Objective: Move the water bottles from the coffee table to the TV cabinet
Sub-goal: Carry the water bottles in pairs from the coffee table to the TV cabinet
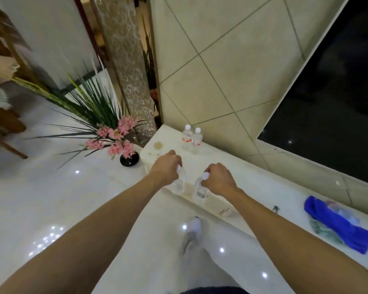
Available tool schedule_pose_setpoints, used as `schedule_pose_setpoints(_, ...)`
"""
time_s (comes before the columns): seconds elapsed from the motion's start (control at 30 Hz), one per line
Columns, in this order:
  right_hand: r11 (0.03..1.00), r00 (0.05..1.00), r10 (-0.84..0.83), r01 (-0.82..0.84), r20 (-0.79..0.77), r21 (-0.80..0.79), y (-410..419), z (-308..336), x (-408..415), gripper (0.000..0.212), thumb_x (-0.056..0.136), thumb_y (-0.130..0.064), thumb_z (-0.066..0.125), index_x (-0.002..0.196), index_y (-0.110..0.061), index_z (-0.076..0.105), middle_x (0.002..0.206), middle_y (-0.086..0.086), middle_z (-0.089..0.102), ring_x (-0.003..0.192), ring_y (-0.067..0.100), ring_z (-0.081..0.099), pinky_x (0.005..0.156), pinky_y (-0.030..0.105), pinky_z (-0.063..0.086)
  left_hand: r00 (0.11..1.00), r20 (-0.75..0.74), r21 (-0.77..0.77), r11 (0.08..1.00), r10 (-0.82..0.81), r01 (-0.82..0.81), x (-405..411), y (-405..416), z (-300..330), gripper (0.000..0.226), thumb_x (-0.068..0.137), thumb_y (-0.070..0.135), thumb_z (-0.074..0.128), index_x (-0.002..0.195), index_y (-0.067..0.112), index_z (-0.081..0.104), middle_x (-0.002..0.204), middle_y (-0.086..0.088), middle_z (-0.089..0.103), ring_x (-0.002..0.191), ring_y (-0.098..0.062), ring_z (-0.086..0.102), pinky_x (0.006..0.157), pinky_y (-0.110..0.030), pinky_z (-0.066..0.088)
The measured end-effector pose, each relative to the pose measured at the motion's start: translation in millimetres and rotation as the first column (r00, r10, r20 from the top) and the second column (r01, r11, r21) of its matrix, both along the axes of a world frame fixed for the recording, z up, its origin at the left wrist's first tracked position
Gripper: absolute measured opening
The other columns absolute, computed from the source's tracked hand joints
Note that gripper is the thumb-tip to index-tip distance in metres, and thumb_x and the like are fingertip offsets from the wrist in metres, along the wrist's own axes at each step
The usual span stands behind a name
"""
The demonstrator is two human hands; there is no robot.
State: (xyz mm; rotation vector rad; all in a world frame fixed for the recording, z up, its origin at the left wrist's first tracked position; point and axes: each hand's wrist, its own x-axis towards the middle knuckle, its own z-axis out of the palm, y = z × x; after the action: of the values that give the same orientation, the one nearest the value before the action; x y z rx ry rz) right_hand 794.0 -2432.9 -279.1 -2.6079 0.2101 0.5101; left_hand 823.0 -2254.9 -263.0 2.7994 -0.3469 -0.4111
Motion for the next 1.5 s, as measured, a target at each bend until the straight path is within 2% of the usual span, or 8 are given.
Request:
schedule_pose_setpoints(0.13, 1.0, 0.999, 0.001, -0.001, -0.052, 0.0, -7, -30, 80, 0.027, 0.078, -0.021, 0.068, 0.1, -0.006, 0.068, 0.106, 0.012, 0.066, 0.092, 0.029, 0.065, 0.072, 0.031, 0.051, 0.996, -0.08, 0.028, 0.999, -0.026, 0.028, 85, -8, -20, 0.035, 0.075, 0.005, 0.071, 0.11, 0.01, 0.067, 0.116, -0.013, 0.054, 0.107, -0.033, 0.057, 0.088, -0.038, 0.048)
schedule_pose_setpoints(0.37, 0.998, 0.989, -0.058, 0.059, -0.133, -0.003, -6, -69, 189, 0.029, 0.079, -0.024, 0.07, 0.101, -0.007, 0.06, 0.108, 0.013, 0.058, 0.092, 0.03, 0.061, 0.068, 0.029, 0.042, 0.986, -0.164, -0.01, 1.0, -0.022, 0.021, 198, -20, -62, 0.029, 0.076, 0.007, 0.072, 0.105, 0.008, 0.066, 0.115, -0.013, 0.053, 0.102, -0.033, 0.058, 0.085, -0.038, 0.047)
schedule_pose_setpoints(0.5, 0.989, 0.978, -0.145, 0.145, -0.153, -0.007, 4, -103, 238, 0.038, 0.079, -0.027, 0.071, 0.108, -0.009, 0.057, 0.112, 0.011, 0.055, 0.097, 0.029, 0.061, 0.08, 0.033, 0.047, 0.977, -0.212, -0.03, 0.999, -0.023, 0.017, 251, -19, -100, 0.029, 0.077, 0.005, 0.072, 0.106, 0.008, 0.064, 0.113, -0.011, 0.054, 0.1, -0.03, 0.059, 0.088, -0.033, 0.05)
schedule_pose_setpoints(0.73, 0.951, 0.939, -0.29, 0.305, -0.182, 0.054, 25, -176, 299, 0.034, 0.085, -0.029, 0.069, 0.11, -0.014, 0.053, 0.112, 0.008, 0.058, 0.094, 0.023, 0.062, 0.087, 0.028, 0.052, 0.944, -0.319, -0.09, 0.994, -0.086, 0.061, 331, -16, -185, 0.026, 0.08, 0.011, 0.074, 0.102, 0.015, 0.061, 0.116, -0.004, 0.055, 0.101, -0.02, 0.057, 0.087, -0.019, 0.045)
schedule_pose_setpoints(0.83, 0.922, 0.917, -0.344, 0.371, -0.204, 0.114, 31, -198, 316, 0.033, 0.089, -0.034, 0.064, 0.114, -0.016, 0.053, 0.114, 0.005, 0.06, 0.097, 0.023, 0.063, 0.096, 0.033, 0.053, 0.939, -0.32, -0.119, 0.989, -0.126, 0.092, 353, -20, -214, 0.023, 0.085, 0.015, 0.069, 0.105, 0.017, 0.059, 0.117, -0.001, 0.058, 0.095, -0.015, 0.054, 0.095, -0.025, 0.048)
schedule_pose_setpoints(1.07, 0.912, 0.902, -0.379, 0.402, -0.205, 0.084, 31, -227, 343, 0.031, 0.092, -0.031, 0.061, 0.116, -0.014, 0.053, 0.115, 0.006, 0.061, 0.095, 0.023, 0.064, 0.096, 0.031, 0.053, 0.937, -0.295, -0.12, 0.98, -0.188, 0.159, 379, -27, -249, 0.022, 0.088, 0.016, 0.066, 0.108, 0.019, 0.059, 0.117, 0.001, 0.059, 0.091, -0.013, 0.055, 0.096, -0.027, 0.051)
schedule_pose_setpoints(1.27, 0.896, 0.89, -0.43, 0.441, -0.151, 0.045, 33, -241, 350, 0.033, 0.091, -0.027, 0.063, 0.119, -0.015, 0.051, 0.119, 0.006, 0.058, 0.096, 0.022, 0.064, 0.093, 0.029, 0.051, 0.918, -0.275, -0.07, 0.959, -0.284, 0.276, 388, -33, -264, 0.019, 0.094, 0.019, 0.058, 0.113, 0.019, 0.058, 0.125, 0.001, 0.058, 0.105, -0.017, 0.059, 0.099, -0.029, 0.049)
schedule_pose_setpoints(1.5, 0.876, 0.874, -0.464, 0.477, -0.143, 0.071, 40, -229, 342, 0.036, 0.093, -0.03, 0.06, 0.125, -0.015, 0.051, 0.124, 0.006, 0.056, 0.101, 0.021, 0.064, 0.096, 0.029, 0.049, 0.881, -0.247, 0.023, 0.906, -0.404, 0.422, 387, -31, -250, 0.04, 0.093, 0.015, 0.06, 0.131, 0.019, 0.05, 0.138, -0.001, 0.05, 0.116, -0.02, 0.055, 0.101, -0.033, 0.048)
